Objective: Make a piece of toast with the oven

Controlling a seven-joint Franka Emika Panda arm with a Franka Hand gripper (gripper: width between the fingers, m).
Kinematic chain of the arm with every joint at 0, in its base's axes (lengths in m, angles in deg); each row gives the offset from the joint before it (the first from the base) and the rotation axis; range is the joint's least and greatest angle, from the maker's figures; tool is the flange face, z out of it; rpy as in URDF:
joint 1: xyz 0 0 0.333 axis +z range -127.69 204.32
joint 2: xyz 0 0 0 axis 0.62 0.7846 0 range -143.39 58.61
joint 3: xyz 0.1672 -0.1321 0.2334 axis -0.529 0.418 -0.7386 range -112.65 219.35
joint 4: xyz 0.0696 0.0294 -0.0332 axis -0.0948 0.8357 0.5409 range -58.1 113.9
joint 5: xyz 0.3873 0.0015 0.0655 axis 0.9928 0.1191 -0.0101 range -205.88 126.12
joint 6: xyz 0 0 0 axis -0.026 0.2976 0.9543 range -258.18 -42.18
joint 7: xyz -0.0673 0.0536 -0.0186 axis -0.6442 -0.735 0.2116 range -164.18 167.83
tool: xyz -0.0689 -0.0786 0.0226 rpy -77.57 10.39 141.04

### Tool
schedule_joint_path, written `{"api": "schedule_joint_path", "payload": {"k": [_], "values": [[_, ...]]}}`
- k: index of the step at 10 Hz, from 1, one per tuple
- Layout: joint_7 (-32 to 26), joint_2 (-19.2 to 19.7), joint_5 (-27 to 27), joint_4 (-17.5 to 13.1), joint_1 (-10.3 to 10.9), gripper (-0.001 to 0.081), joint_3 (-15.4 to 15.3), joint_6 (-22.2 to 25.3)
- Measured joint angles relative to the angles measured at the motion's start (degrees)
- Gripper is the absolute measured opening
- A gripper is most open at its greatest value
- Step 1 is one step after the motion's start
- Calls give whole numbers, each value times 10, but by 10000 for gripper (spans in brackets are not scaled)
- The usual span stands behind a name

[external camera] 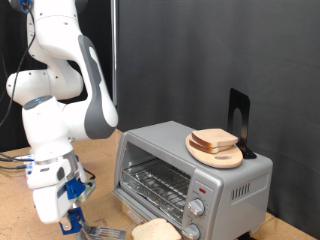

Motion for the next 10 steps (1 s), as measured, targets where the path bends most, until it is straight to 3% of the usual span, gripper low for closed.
{"api": "schedule_joint_path", "payload": {"k": [2, 4, 6, 10], "values": [[20, -2, -5, -18, 4, 366, -6, 10], [57, -5, -53, -22, 5, 366, 1, 22], [78, -1, -62, -33, 5, 366, 2, 11], [106, 38, -74, -80, 9, 366, -1, 0]]}}
